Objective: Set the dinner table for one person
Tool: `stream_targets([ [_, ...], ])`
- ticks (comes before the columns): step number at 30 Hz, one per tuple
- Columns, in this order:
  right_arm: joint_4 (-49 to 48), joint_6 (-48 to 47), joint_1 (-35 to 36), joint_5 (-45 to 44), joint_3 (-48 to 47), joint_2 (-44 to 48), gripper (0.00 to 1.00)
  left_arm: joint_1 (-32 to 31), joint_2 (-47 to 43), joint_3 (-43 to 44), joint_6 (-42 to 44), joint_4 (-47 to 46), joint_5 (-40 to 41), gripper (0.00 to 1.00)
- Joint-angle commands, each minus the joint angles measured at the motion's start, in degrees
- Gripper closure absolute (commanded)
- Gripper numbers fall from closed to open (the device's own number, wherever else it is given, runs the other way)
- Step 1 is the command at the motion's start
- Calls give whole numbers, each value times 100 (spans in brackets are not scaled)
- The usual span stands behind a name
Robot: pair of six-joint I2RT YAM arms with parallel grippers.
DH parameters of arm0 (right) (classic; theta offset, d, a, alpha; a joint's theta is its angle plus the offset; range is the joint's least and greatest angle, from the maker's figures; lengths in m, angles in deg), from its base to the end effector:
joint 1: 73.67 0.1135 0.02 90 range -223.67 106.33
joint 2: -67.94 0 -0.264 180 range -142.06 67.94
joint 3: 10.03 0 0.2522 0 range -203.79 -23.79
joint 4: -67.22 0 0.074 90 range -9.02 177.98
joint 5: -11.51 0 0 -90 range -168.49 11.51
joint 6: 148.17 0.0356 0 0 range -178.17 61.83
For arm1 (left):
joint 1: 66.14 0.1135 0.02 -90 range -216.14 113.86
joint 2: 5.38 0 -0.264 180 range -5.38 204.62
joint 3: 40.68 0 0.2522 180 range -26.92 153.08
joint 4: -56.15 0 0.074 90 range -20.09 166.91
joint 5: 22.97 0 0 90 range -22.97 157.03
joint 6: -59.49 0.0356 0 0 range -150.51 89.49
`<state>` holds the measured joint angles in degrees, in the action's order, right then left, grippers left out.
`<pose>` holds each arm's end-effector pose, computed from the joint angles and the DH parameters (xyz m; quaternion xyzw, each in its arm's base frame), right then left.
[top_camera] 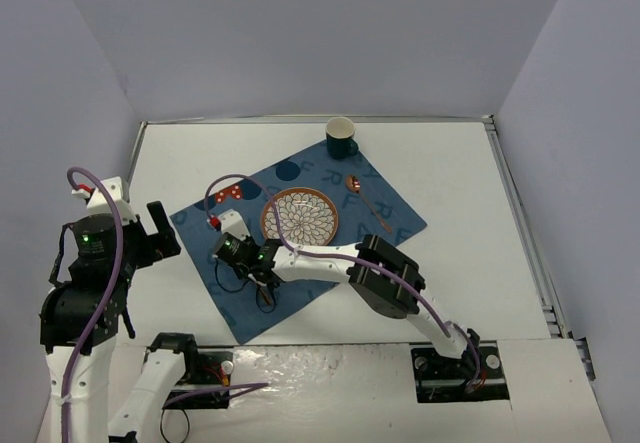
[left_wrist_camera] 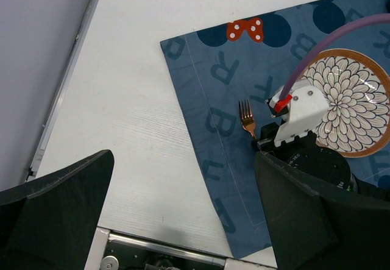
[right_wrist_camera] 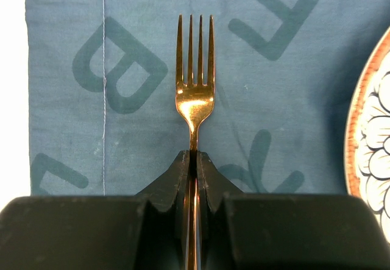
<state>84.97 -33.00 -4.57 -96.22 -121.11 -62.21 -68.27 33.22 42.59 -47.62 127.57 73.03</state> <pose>0.1938 0.4772 0.1682 -0.2665 0.8452 0.2304 0.4019 0.0908 0.0003 0.4063 -0.1381 0.8395 -0.0436 0.5237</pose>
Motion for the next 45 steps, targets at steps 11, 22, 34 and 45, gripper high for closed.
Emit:
stream_targets([
  [11, -30, -222, 60, 122, -376, -12, 84, 11, 16, -8, -4, -300, 6, 3],
  [22, -39, -504, 40, -398, -236, 797, 53, 11, 46, 169, -12, -250, -41, 3],
  [34, -179, -794, -1056, -993, 1259, 2975, 15, 11, 35, 212, 11, -317, -108, 3],
  [45, -204, -1467, -3451, -1499, 3426, 6892, 1, 17, -111, 366, 196, -238, 87, 3],
])
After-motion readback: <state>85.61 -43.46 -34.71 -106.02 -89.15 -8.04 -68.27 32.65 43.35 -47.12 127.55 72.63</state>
